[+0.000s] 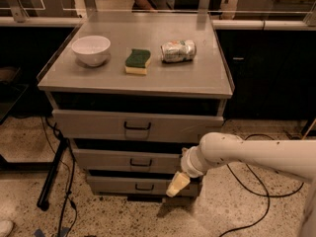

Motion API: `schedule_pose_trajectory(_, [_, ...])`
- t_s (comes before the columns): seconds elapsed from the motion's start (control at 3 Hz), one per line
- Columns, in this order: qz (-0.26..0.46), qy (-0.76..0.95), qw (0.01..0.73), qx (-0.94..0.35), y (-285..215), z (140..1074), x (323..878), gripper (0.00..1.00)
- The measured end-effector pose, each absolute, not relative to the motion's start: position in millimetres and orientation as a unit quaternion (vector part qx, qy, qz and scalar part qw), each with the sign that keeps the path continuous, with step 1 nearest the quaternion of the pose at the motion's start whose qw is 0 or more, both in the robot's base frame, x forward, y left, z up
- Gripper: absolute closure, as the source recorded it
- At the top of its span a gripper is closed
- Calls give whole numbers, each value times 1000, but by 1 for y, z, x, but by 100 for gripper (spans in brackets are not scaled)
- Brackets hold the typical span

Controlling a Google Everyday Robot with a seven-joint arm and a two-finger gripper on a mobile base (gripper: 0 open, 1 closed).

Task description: Open middle drawer

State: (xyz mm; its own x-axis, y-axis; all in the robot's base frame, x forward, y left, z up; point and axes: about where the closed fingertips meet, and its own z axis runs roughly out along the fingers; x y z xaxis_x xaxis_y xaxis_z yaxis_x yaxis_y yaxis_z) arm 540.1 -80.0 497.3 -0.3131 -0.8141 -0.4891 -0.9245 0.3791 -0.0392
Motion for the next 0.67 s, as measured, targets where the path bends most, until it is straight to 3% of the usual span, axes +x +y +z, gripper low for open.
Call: schedule_pose_trajectory(0.67, [125, 801, 219, -544, -82, 464, 555, 0])
